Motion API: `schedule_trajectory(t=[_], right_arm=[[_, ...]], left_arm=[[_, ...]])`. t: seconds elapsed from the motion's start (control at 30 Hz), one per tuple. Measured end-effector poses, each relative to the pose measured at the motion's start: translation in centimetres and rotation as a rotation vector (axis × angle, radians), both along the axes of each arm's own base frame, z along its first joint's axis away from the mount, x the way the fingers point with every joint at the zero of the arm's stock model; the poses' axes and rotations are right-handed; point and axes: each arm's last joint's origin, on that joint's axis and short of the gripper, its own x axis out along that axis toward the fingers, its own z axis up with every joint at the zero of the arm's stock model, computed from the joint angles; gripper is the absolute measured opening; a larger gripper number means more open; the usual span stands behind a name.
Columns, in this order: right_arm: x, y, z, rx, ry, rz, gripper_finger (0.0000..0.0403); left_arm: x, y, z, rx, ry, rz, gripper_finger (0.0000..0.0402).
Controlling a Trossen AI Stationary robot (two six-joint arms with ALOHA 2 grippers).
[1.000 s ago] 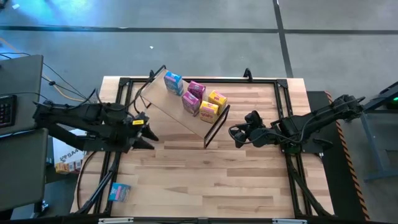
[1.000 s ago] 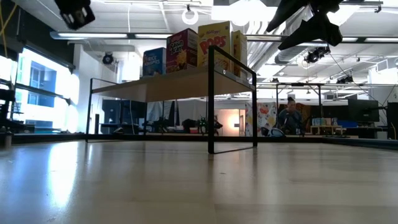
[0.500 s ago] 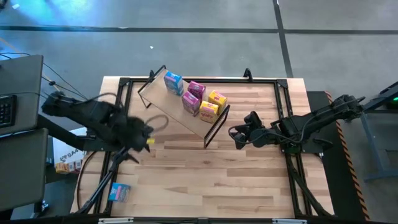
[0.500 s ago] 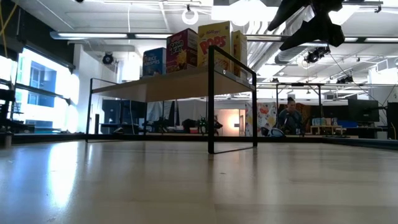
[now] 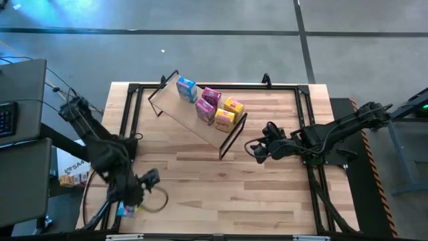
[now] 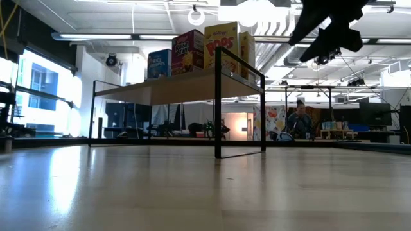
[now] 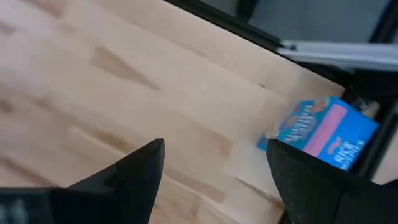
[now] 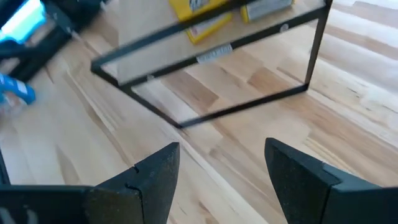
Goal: Stack cereal on shelf
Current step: Put the blue cereal box on the shelf aligned with the other blue cereal box
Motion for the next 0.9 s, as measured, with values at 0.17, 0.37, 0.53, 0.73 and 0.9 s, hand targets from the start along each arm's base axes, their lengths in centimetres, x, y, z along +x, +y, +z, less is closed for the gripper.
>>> schedule_trajectory(t=[0.17,0.37,0.53,0.73,0.9], right_arm=[[-0.2,0.0,-0.2,-0.009,0.041,0.041,0.0232],[-0.2,0.0,-0.2,-0.039,0.049,0.060,0.0232],[-0.2,0.0,-0.2,-0.043,0.049,0.058,0.0232],[-0.2,-0.1,-0.2,-0.047,0.039,0.032,0.0232],[-0.2,-0.2,-0.1,-0.047,0.022,-0.009,0.0232]], left_arm=[[-1.4,-2.7,-1.3,0.039,0.061,-0.052,0.0276],[-3.3,-4.4,-1.9,0.069,0.080,-0.100,0.0276],[-4.9,-4.5,-2.9,0.121,0.133,-0.082,0.0275],[-6.3,-4.6,-3.9,0.165,0.151,-0.138,0.0275],[-6.8,-4.1,-4.9,0.202,0.140,-0.189,0.0275]])
